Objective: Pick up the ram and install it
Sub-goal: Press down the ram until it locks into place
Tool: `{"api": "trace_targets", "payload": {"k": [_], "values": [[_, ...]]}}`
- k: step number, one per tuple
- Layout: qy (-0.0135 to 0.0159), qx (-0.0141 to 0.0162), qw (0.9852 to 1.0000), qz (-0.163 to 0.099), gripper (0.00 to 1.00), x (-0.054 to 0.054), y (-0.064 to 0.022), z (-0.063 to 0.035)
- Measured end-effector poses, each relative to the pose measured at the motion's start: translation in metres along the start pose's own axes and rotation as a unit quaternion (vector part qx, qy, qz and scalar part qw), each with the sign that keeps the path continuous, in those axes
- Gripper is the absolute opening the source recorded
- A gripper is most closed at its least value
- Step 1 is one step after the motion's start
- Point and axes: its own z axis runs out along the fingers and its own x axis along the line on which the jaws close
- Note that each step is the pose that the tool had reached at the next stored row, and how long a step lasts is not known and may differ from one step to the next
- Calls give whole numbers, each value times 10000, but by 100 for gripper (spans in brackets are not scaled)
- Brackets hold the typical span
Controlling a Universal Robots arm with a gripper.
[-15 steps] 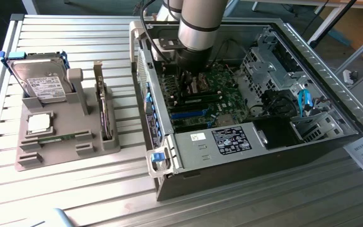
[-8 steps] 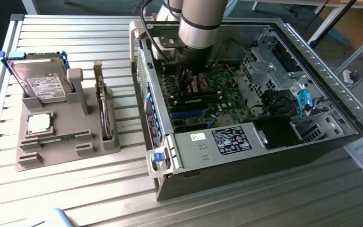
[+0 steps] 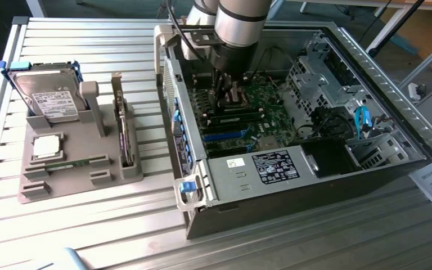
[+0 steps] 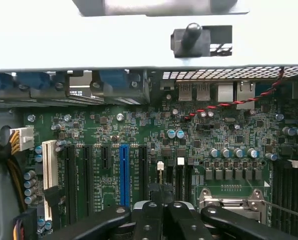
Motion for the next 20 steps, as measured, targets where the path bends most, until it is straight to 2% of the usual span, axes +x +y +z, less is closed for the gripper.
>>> {"api": "trace_targets", "payload": {"k": [4, 8, 13, 20], "values": [[1, -1, 10000, -1, 11, 1, -5, -2], [0, -1, 10000, 0, 11, 0, -63, 0], [0, -3, 10000, -1, 11, 0, -208, 1], [0, -3, 10000, -1, 11, -1, -367, 2]]}}
